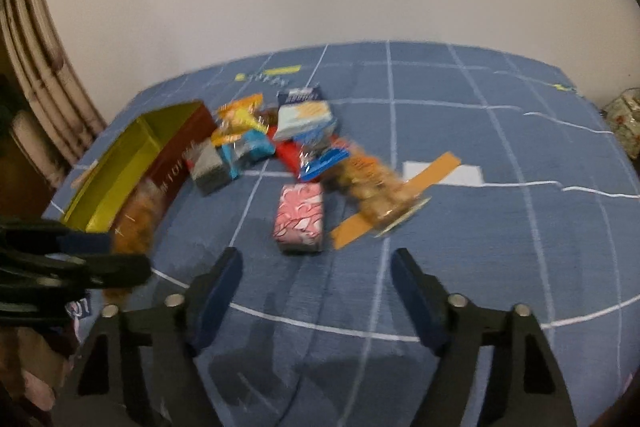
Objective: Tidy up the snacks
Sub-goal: 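Lift the biscuit bag with the left gripper while the right gripper grasps the pink block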
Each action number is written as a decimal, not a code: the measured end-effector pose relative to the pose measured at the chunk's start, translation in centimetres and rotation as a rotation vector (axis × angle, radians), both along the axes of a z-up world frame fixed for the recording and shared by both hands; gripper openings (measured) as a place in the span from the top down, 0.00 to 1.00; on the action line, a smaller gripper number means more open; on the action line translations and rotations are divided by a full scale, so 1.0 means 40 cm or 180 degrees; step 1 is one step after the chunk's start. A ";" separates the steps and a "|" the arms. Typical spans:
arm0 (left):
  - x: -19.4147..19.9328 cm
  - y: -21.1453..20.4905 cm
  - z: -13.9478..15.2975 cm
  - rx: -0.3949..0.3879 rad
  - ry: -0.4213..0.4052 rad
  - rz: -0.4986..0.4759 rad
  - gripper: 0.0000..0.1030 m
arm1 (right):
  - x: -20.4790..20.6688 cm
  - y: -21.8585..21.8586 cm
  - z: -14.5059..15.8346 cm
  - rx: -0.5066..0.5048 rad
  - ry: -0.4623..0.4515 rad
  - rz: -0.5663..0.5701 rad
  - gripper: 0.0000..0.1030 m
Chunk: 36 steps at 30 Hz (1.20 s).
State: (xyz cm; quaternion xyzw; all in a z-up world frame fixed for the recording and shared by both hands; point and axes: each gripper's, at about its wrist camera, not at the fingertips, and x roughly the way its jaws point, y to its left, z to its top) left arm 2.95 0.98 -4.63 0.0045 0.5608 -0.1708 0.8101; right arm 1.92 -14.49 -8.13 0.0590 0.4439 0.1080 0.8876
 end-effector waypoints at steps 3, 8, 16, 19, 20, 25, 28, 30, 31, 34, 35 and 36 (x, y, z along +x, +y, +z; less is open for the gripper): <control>-0.009 0.009 0.022 -0.0015 -0.0043 0.0016 0.66 | 0.024 0.020 -0.019 -0.0050 0.0019 0.0016 0.26; -0.015 0.018 0.053 -0.0056 -0.0079 0.0018 0.66 | 0.078 0.035 -0.039 -0.0101 0.0043 -0.0017 0.26; -0.019 0.013 0.071 0.0008 -0.0149 0.0034 0.66 | 0.078 0.056 -0.062 -0.0255 0.0041 0.0185 0.71; -0.019 0.017 0.072 -0.0002 -0.0148 0.0043 0.66 | 0.051 0.021 -0.039 -0.0137 -0.0018 0.0147 0.71; -0.019 0.020 0.073 -0.0007 -0.0154 0.0054 0.66 | 0.045 0.008 -0.029 -0.0136 -0.0062 0.0121 0.71; -0.017 0.029 0.080 0.0056 -0.0202 0.0110 0.66 | 0.007 -0.066 0.035 -0.0102 -0.0258 -0.0085 0.71; -0.017 0.040 0.085 0.0056 -0.0226 0.0152 0.66 | -0.016 -0.102 0.047 -0.0113 -0.0292 -0.0190 0.71; -0.018 0.045 0.086 0.0063 -0.0238 0.0163 0.66 | -0.027 -0.114 0.050 -0.0107 -0.0279 -0.0217 0.71; -0.018 0.047 0.086 0.0072 -0.0241 0.0174 0.66 | -0.023 -0.114 0.047 -0.0106 -0.0269 -0.0215 0.71; -0.021 0.054 0.085 0.0086 -0.0231 0.0189 0.66 | -0.035 -0.097 0.047 -0.0114 -0.0245 -0.0158 0.71; -0.021 0.057 0.084 0.0092 -0.0230 0.0199 0.66 | -0.033 -0.083 0.040 -0.0114 -0.0238 -0.0133 0.71; -0.020 0.059 0.084 0.0092 -0.0226 0.0207 0.66 | -0.036 -0.071 0.038 -0.0117 -0.0229 -0.0099 0.71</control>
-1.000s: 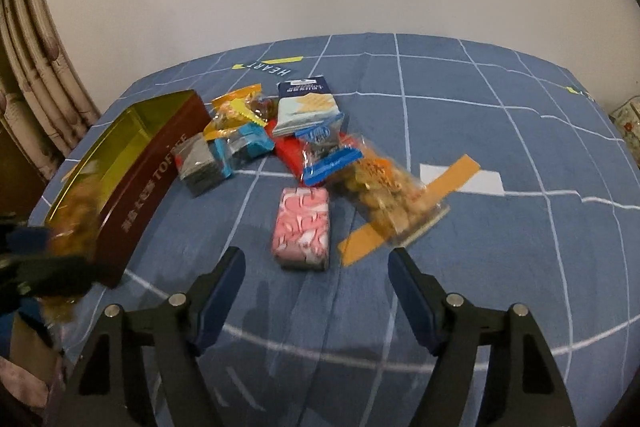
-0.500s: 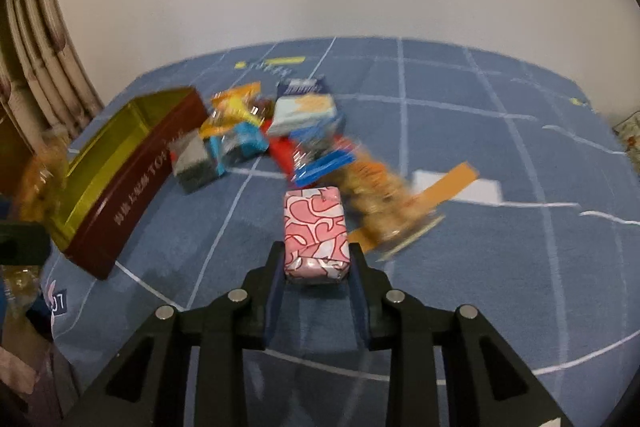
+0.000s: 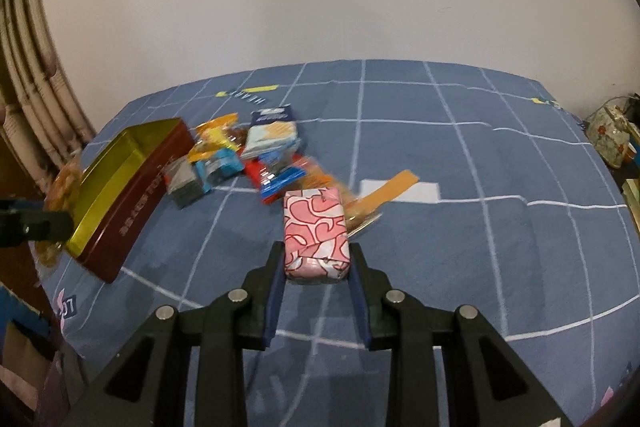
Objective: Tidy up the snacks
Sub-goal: 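Lift the biscuit bag with the left gripper while the right gripper grasps the pink block, then lower the biscuit bag into the tin and open the left gripper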
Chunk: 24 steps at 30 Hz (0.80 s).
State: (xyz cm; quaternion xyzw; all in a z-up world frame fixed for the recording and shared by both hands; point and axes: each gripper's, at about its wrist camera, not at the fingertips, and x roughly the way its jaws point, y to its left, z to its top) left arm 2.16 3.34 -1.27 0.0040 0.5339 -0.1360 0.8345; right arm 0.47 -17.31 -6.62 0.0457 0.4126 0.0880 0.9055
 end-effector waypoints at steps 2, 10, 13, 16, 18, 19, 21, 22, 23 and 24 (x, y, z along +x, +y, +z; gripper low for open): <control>0.000 0.009 0.000 -0.0008 0.0006 0.0022 0.65 | -0.007 0.019 -0.002 -0.0018 0.0010 0.0056 0.71; 0.030 0.068 0.013 0.0091 -0.0073 0.0174 0.65 | -0.016 0.038 -0.023 -0.0040 0.0074 0.0104 0.71; 0.049 0.098 0.015 0.0117 -0.0076 0.0250 0.65 | -0.015 0.037 -0.027 -0.0029 0.0084 0.0104 0.71; 0.069 0.128 0.013 0.0175 -0.0084 0.0337 0.65 | -0.013 0.038 -0.029 -0.0033 0.0088 0.0116 0.71; 0.083 0.149 0.011 0.0196 -0.0080 0.0386 0.65 | -0.012 0.038 -0.032 -0.0023 0.0099 0.0116 0.71; 0.088 0.156 0.010 0.0219 -0.0083 0.0401 0.65 | -0.012 0.038 -0.032 -0.0024 0.0103 0.0118 0.71; 0.104 0.172 0.009 0.0291 -0.0093 0.0441 0.65 | -0.012 0.038 -0.035 -0.0028 0.0116 0.0125 0.71; 0.113 0.180 0.008 0.0317 -0.0099 0.0453 0.65 | -0.012 0.038 -0.036 -0.0026 0.0121 0.0125 0.71; 0.124 0.189 0.006 0.0353 -0.0102 0.0465 0.65 | -0.012 0.039 -0.037 -0.0029 0.0123 0.0126 0.71; 0.132 0.193 0.004 0.0389 -0.0104 0.0478 0.65 | -0.013 0.039 -0.038 -0.0034 0.0126 0.0128 0.71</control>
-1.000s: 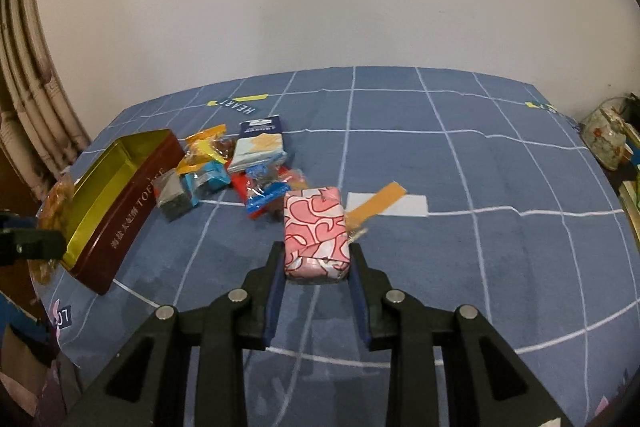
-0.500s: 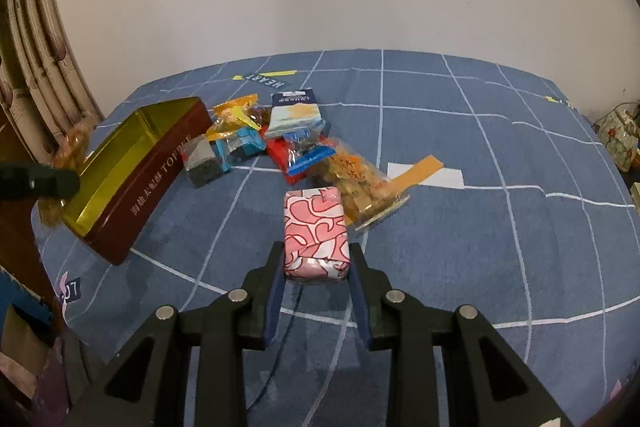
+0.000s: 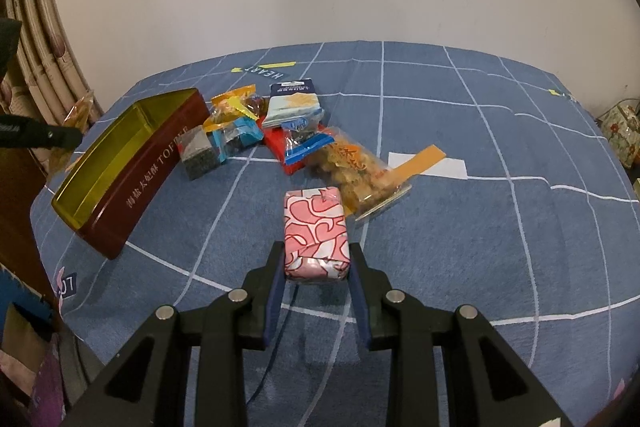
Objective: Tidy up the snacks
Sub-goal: 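Lower the biscuit bag into the tin and open the left gripper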
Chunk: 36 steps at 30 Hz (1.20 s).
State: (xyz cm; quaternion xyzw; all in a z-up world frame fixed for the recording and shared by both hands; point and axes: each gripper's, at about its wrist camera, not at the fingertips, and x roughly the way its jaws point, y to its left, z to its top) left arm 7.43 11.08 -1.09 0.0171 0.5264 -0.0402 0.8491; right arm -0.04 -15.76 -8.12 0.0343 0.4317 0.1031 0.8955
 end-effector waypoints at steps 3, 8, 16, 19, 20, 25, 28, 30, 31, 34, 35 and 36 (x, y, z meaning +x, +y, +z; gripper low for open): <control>0.035 0.024 -0.010 0.0091 0.0019 0.0046 0.65 | 0.002 0.001 -0.002 -0.0002 0.0010 0.0004 0.71; 0.108 0.072 -0.044 0.0287 0.0076 0.0119 0.65 | 0.005 0.004 -0.010 -0.0008 0.0034 0.0007 0.71; 0.214 0.129 -0.106 0.0331 0.0240 0.0185 0.65 | 0.009 0.002 -0.025 0.0003 0.0094 0.0010 0.71; 0.237 0.132 -0.122 0.0412 0.0262 0.0193 0.65 | 0.010 0.001 -0.026 0.0008 0.0102 0.0005 0.71; 0.244 0.132 -0.129 0.0433 0.0281 0.0189 0.65 | 0.010 0.000 -0.026 0.0014 0.0106 0.0003 0.71; 0.271 0.128 -0.150 0.0538 0.0326 0.0184 0.64 | 0.012 0.001 -0.025 0.0024 0.0115 -0.0004 0.71; 0.285 0.136 -0.162 0.0573 0.0323 0.0234 0.64 | 0.012 0.001 -0.025 0.0028 0.0117 0.0001 0.71; 0.292 0.140 -0.172 0.0583 0.0342 0.0263 0.63 | 0.013 0.002 -0.025 0.0026 0.0119 0.0000 0.71; 0.294 0.142 -0.176 0.0596 0.0353 0.0270 0.63 | 0.012 0.002 -0.025 0.0027 0.0121 -0.0001 0.71; 0.298 0.146 -0.190 0.0632 0.0375 0.0265 0.61 | 0.012 0.004 -0.029 0.0030 0.0133 0.0000 0.71; 0.298 0.147 -0.190 0.0642 0.0366 0.0262 0.58 | 0.011 0.003 -0.029 0.0029 0.0134 0.0001 0.71; 0.299 0.148 -0.190 0.0659 0.0342 0.0261 0.56 | 0.012 0.004 -0.029 0.0029 0.0137 -0.0001 0.71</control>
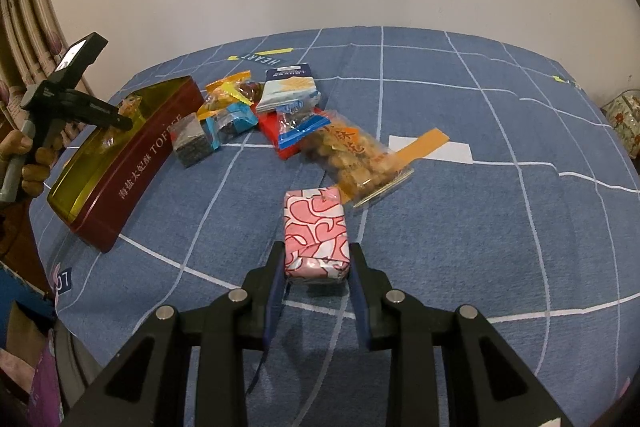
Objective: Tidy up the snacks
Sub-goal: 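Lower the biscuit bag into the tin and open the left gripper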
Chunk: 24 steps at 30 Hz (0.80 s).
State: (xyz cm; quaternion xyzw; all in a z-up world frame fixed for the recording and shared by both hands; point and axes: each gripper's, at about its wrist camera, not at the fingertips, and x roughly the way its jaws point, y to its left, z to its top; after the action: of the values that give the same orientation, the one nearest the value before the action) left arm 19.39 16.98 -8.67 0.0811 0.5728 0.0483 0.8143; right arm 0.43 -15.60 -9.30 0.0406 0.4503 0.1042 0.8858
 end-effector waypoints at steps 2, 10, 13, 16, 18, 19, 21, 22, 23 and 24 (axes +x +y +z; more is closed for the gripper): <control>-0.001 0.004 0.006 0.0005 -0.0052 -0.0012 0.48 | -0.001 0.000 -0.001 0.0001 0.0007 0.0002 0.71; -0.085 0.014 0.090 -0.0305 -0.0369 0.0056 0.40 | 0.001 0.002 0.007 0.0025 -0.0028 -0.0005 0.71; -0.167 0.022 0.143 -0.0497 -0.0599 0.0147 0.39 | 0.003 0.006 0.017 0.0075 -0.0032 0.0011 0.71; -0.263 0.038 0.183 -0.0762 -0.0762 0.0332 0.33 | 0.005 0.025 0.043 0.0153 -0.0083 0.0100 0.71; -0.320 0.048 0.201 -0.0869 -0.0853 0.0439 0.32 | 0.005 0.047 0.067 0.0214 -0.0115 0.0182 0.71; -0.351 0.051 0.208 -0.0840 -0.0879 0.0503 0.32 | 0.006 0.061 0.080 0.0248 -0.0133 0.0237 0.71; -0.400 0.056 0.219 -0.0738 -0.0927 0.0593 0.32 | 0.014 0.105 0.113 0.0288 -0.0183 0.0383 0.71; -0.423 0.057 0.223 -0.0665 -0.0955 0.0635 0.32 | 0.022 0.131 0.129 0.0321 -0.0197 0.0475 0.71; -0.452 0.060 0.229 -0.0597 -0.1016 0.0673 0.32 | 0.030 0.152 0.141 0.0356 -0.0201 0.0544 0.71; -0.471 0.064 0.230 -0.0572 -0.1045 0.0695 0.31 | 0.041 0.180 0.155 0.0389 -0.0211 0.0634 0.71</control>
State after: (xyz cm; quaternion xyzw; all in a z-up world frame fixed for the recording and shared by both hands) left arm 0.55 19.54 0.55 -0.0632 0.4399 0.0975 0.8905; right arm 2.07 -8.40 -3.11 0.0462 0.4153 0.2203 0.8814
